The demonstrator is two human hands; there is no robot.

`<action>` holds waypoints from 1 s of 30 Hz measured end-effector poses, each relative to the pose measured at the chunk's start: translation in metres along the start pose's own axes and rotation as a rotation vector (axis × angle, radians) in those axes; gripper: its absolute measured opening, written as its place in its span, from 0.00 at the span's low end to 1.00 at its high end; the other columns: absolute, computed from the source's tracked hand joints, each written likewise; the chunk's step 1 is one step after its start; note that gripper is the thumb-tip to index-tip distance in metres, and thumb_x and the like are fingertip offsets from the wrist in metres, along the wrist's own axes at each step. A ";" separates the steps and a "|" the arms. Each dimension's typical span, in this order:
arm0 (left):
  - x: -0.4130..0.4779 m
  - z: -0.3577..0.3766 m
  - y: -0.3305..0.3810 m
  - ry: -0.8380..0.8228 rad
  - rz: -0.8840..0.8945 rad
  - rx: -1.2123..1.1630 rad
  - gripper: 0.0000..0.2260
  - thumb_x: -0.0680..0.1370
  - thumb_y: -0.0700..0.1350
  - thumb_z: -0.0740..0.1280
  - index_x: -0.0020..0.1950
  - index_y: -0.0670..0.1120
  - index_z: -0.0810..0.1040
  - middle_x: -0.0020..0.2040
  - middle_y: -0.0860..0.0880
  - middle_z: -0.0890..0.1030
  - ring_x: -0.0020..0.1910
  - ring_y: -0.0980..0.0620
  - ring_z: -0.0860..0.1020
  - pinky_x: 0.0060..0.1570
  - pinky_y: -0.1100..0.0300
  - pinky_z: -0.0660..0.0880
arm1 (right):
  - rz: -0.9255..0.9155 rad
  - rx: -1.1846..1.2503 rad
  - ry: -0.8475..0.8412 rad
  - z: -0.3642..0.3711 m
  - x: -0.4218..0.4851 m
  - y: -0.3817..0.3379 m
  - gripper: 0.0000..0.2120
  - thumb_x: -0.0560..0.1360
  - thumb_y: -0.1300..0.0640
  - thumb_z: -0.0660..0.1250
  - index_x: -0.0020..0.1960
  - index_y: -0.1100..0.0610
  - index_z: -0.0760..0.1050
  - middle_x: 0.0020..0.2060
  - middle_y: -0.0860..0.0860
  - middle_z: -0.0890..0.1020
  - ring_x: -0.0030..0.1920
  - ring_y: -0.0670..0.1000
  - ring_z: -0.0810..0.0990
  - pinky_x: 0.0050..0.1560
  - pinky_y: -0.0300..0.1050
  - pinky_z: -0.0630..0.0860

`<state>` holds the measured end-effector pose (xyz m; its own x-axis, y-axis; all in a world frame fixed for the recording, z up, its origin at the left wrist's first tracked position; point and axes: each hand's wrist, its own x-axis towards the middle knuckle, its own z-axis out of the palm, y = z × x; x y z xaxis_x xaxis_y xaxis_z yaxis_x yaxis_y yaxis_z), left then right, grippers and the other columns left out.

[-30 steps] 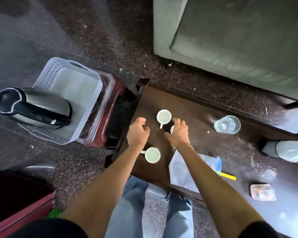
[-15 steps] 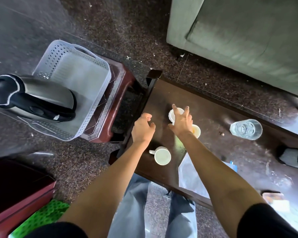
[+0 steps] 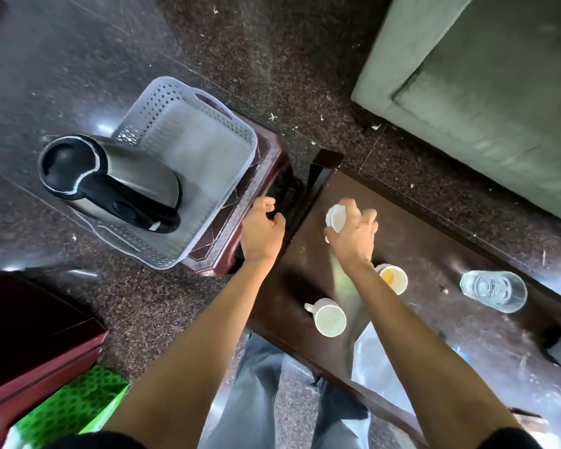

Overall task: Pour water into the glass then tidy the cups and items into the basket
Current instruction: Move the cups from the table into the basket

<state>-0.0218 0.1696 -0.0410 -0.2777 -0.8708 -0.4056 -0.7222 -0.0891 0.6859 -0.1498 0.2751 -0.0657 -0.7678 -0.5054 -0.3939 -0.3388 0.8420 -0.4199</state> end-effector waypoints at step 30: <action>0.091 -0.090 -0.026 0.335 -0.143 -0.373 0.15 0.77 0.34 0.57 0.64 0.35 0.68 0.64 0.37 0.72 0.60 0.42 0.74 0.56 0.63 0.67 | -0.783 -0.404 0.062 0.102 0.116 -0.342 0.37 0.68 0.57 0.75 0.71 0.57 0.61 0.65 0.56 0.74 0.70 0.58 0.63 0.66 0.54 0.62</action>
<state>0.0292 0.0492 -0.0413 0.0693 -0.9388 -0.3376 -0.4462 -0.3318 0.8311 -0.0675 -0.0902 -0.0512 -0.2588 -0.9638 -0.0644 -0.9371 0.2666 -0.2252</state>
